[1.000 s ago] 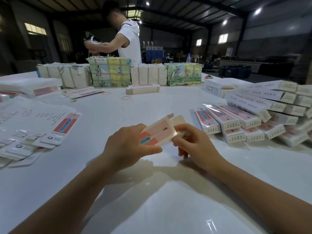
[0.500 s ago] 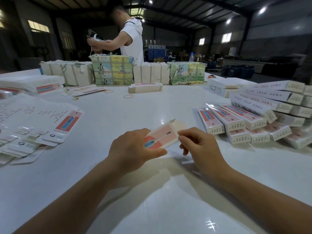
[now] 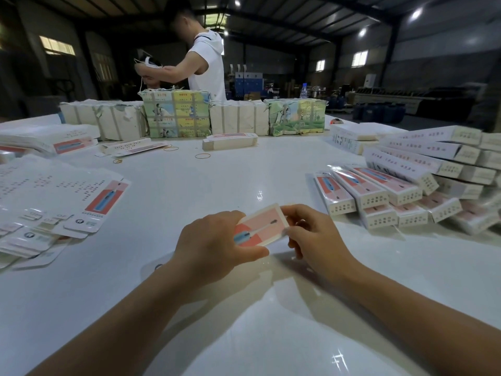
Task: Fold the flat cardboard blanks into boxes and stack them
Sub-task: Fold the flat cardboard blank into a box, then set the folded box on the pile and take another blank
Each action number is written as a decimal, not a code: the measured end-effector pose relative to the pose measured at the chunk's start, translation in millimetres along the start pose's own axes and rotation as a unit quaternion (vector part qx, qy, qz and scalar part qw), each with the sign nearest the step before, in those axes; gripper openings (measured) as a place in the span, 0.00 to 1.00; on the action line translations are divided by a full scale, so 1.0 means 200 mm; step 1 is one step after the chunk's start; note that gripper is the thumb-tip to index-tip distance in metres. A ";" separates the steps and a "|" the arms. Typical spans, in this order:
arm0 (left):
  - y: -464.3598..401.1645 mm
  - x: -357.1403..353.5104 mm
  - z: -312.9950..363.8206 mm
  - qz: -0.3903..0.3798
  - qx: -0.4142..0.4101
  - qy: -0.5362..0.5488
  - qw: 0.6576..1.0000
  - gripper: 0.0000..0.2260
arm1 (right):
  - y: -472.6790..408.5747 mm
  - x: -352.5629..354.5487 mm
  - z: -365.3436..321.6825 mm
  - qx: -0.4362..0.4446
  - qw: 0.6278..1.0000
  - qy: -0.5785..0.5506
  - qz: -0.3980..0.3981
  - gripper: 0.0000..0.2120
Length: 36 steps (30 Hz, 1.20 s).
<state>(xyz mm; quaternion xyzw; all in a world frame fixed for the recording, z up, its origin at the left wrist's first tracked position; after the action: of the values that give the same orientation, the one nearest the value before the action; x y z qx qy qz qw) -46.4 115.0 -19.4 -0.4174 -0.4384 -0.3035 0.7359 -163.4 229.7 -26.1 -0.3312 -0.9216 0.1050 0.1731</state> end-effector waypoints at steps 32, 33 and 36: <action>0.00 0.04 0.06 0.053 0.033 -0.060 0.996 0.27 | -0.01 0.00 -0.01 -0.063 0.981 -0.182 0.020 0.11; 0.00 0.04 0.07 0.056 0.029 -0.071 0.995 0.27 | -0.02 0.00 0.00 -0.081 0.971 -0.223 0.024 0.10; 0.00 0.04 0.08 0.066 0.019 -0.079 0.994 0.27 | -0.03 0.01 0.00 -0.093 0.957 -0.274 0.033 0.12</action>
<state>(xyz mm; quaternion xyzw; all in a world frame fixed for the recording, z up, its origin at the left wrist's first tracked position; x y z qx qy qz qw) -48.9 128.4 -7.9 -0.4541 -0.4725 -0.2113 0.7252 -168.7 227.5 -24.4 -0.3349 -0.9278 0.1112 -0.1207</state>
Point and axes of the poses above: each hand's wrist, its own y-axis away from the middle knuckle, its own x-axis out of the back of the hand, z = x × y, the point moved 7 cm from there along -y, towards the middle knuckle, and after that the axes turned 1 degree about -y, right-handed, at the moved point
